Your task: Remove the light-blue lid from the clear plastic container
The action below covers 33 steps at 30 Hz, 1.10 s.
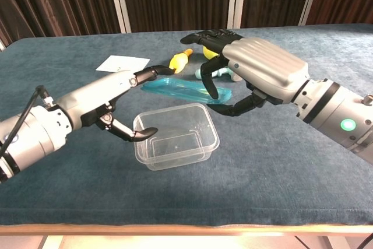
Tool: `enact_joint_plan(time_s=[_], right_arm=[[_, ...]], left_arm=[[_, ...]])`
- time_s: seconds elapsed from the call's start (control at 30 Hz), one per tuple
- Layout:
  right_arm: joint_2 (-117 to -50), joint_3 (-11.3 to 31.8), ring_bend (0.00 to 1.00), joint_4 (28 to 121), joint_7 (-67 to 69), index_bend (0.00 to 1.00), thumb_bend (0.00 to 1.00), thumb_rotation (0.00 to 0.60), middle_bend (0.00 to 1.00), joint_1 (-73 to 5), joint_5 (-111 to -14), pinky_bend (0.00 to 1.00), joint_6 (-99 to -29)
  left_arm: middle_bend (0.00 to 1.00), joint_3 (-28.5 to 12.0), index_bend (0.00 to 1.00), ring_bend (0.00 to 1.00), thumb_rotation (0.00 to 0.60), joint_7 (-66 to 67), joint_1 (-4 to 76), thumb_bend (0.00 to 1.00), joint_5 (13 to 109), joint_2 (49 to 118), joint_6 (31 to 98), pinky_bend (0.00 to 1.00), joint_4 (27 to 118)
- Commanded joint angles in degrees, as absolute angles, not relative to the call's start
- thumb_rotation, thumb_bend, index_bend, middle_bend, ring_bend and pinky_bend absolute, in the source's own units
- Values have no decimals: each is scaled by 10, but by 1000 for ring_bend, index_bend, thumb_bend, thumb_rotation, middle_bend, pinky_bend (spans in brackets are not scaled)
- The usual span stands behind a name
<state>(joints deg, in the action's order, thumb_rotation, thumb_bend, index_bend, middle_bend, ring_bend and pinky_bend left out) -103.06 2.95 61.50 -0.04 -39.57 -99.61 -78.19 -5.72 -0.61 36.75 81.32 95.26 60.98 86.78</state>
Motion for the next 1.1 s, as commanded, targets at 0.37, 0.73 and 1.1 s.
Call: enact_joint_plan(time_s=[0.37,0.73,1.1], right_arm=[[-977,35,0,629,-28,764,1000,600,185,-382,-994,0,-799],[-925,3,0,561,-44,758,1000,600,185,-345,-986,0,-790],[-965,-26,0,506,-37,105,389,600,82,-336,-981,0,-735]], left_arm=[[0,-59,0,0,600,-4,337,320,837,901,673,16,878],[0,-50,0,0,600,-29,291,323,833,840,719,9,877],[0,-42,0,0,600,-5,279,324,802,830,690,7,851]])
